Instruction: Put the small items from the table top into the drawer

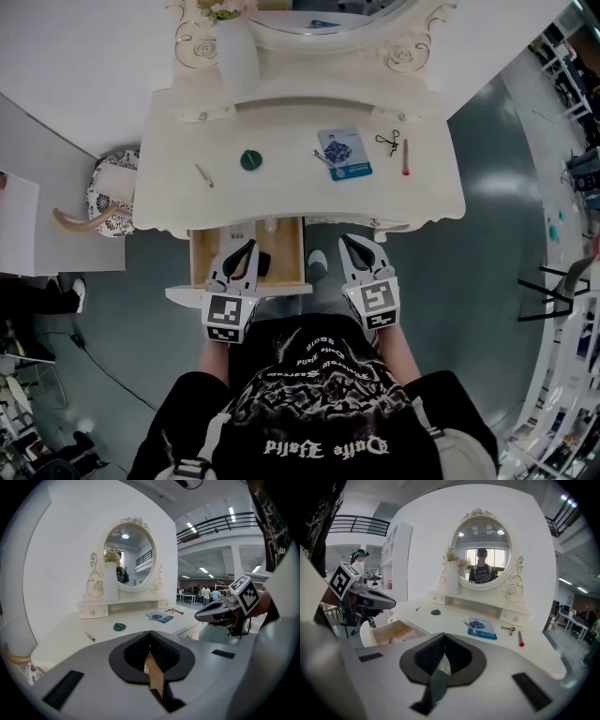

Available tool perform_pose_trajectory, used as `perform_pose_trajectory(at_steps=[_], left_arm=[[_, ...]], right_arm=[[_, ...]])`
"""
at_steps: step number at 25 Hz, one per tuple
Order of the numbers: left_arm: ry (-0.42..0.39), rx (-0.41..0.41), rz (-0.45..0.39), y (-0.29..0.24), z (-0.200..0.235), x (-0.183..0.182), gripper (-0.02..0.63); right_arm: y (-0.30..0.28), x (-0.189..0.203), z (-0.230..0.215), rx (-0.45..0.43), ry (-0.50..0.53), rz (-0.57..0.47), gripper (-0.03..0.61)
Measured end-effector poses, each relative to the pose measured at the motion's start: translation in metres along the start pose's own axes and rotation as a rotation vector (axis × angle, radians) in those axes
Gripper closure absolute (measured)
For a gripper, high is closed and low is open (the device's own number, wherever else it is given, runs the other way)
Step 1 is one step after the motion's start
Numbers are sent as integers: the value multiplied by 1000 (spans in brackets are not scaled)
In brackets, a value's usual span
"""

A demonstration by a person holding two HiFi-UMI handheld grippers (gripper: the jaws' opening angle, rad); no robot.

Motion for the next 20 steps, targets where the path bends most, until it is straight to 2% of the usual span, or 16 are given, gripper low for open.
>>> perform_pose_trajectory(at_steps=[10,20], left_arm=[[89,-133,23,-12,1,-9,598],[166,-239,65,-21,3,-10,598]], right_arm=[[-38,-25,-43,-83,15,11,568],[-79,-41,-68,-143,30,72,568]])
Point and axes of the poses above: the fingertips, and each gripper's own axes: y backward along the fingers, z to its left, x out of its underside, the point moved 8 cm from there along y, backward along the fingers, and after that the axes turned 11 degrees about -y, right-handed, at the moved point
